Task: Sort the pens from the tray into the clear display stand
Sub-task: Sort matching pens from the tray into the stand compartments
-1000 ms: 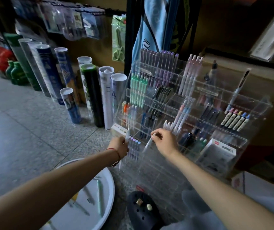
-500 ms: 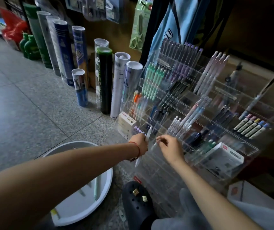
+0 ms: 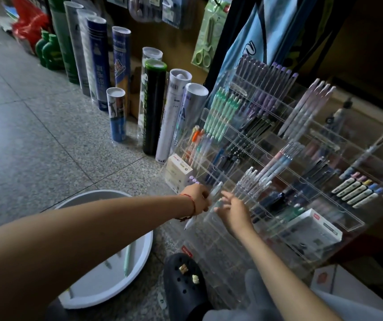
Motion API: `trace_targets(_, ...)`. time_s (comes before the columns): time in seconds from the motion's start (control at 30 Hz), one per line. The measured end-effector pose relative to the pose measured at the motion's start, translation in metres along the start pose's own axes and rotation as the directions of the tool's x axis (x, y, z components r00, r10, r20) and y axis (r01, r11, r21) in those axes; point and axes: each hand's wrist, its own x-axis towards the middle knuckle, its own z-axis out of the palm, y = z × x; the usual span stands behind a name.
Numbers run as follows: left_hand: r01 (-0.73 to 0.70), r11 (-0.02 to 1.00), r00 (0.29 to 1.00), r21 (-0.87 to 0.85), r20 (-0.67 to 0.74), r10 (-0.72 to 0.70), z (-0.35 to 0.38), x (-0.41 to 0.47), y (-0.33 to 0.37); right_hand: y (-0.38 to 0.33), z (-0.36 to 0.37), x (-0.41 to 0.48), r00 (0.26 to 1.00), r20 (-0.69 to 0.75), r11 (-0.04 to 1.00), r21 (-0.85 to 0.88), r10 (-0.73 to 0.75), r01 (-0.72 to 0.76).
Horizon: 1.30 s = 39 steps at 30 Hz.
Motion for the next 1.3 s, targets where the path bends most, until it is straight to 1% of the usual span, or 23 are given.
trace_targets(0.03,-0.038,0.999,0.999,-0.006,-0.002,0.038,0.002,-0.001,0.002,-0.004,-0.003,-0.001,0.999,-0.039,1.000,0.027,-0.013,0.014)
trace_targets(0.1,-0.093,0.996,0.995,-0.013,-0.036,0.093,0.006,-0.004,0.006,-0.013,-0.011,-0.005,0.993,-0.120,0.984,0.173,-0.018,0.039)
trace_targets(0.17,-0.116,0.993,0.985,0.002,-0.130,0.116,0.010,-0.005,0.010,-0.024,-0.017,-0.012,0.995,-0.097,0.938,0.346,0.005,0.029)
trace_targets(0.2,-0.129,0.992,0.976,-0.003,-0.174,0.127,0.012,-0.006,0.012,-0.026,-0.019,-0.015,0.995,-0.093,0.919,0.395,0.020,0.018)
trace_targets(0.23,-0.140,0.990,0.969,-0.015,-0.210,0.134,0.014,-0.006,0.015,-0.026,-0.020,-0.017,0.993,-0.117,0.903,0.429,0.027,0.026)
trace_targets(0.33,-0.165,0.986,0.951,-0.016,-0.268,0.154,0.015,-0.010,0.020,-0.027,-0.022,-0.021,0.969,-0.238,0.889,0.456,0.065,0.053)
trace_targets(0.4,-0.161,0.986,0.945,0.036,-0.283,0.164,0.018,-0.013,0.020,-0.026,-0.023,-0.023,0.963,-0.252,0.873,0.487,0.100,0.036)
trace_targets(0.47,-0.174,0.982,0.952,0.076,-0.244,0.187,0.022,-0.015,0.019,-0.027,-0.029,-0.026,0.968,-0.233,0.875,0.483,0.098,0.028)
trace_targets(0.5,-0.184,0.979,0.959,0.089,-0.201,0.198,0.022,-0.015,0.019,-0.028,-0.035,-0.027,0.967,-0.241,0.876,0.481,0.082,0.046)
trace_targets(0.53,-0.187,0.976,0.967,0.109,-0.155,0.203,0.021,-0.014,0.019,-0.030,-0.041,-0.026,0.958,-0.280,0.878,0.471,0.059,0.084)
trace_targets(0.57,-0.176,0.974,0.975,0.144,-0.107,0.192,0.020,-0.012,0.020,-0.031,-0.047,-0.026,0.936,-0.350,0.888,0.439,0.027,0.138)
trace_targets(0.6,-0.157,0.969,0.983,0.193,-0.068,0.173,0.019,-0.009,0.018,-0.031,-0.052,-0.025,0.898,-0.439,0.908,0.367,-0.022,0.202)
trace_targets(0.63,-0.125,0.960,0.990,0.252,-0.034,0.138,0.019,-0.007,0.016,-0.030,-0.055,-0.024,0.855,-0.512,0.929,0.270,-0.084,0.253)
trace_targets(0.67,-0.089,0.946,0.995,0.311,-0.012,0.097,0.018,-0.006,0.013,-0.029,-0.054,-0.024,0.824,-0.545,0.941,0.173,-0.155,0.292)
trace_targets(0.7,-0.045,0.933,0.999,0.358,0.013,0.043,0.017,-0.005,0.010,-0.025,-0.048,-0.023,0.815,-0.540,0.948,0.090,-0.213,0.307)
trace_targets(0.73,-0.009,0.923,0.999,0.384,0.042,-0.008,0.016,-0.005,0.006,-0.020,-0.039,-0.022,0.827,-0.510,0.953,0.045,-0.237,0.301)
trace_targets(0.8,0.039,0.916,0.989,0.398,0.118,-0.094,0.013,-0.005,0.002,-0.008,-0.022,-0.019,0.877,-0.441,0.969,0.058,-0.191,0.240)
trace_targets(0.87,0.061,0.913,0.972,0.404,0.184,-0.147,0.010,-0.007,0.003,0.003,-0.011,-0.016,0.912,-0.393,0.975,0.129,-0.116,0.180)
trace_targets(0.97,0.060,0.900,0.955,0.431,0.237,-0.177,0.010,-0.010,0.004,0.013,-0.003,-0.012,0.939,-0.343,0.975,0.199,-0.027,0.101)
trace_targets(1.07,0.060,0.891,0.942,0.451,0.270,-0.200,0.011,-0.013,0.005,0.017,0.000,-0.008,0.948,-0.317,0.975,0.206,-0.011,0.081)
trace_targets(1.17,0.063,0.880,0.930,0.471,0.292,-0.223,0.017,-0.014,0.009,0.018,0.003,-0.003,0.963,-0.270,0.985,0.165,-0.008,0.054)
trace_targets(1.3,0.016,0.850,0.924,0.526,0.318,-0.214,0.021,-0.016,0.014,0.023,0.012,0.000,0.969,-0.245,0.998,0.058,0.001,0.014)
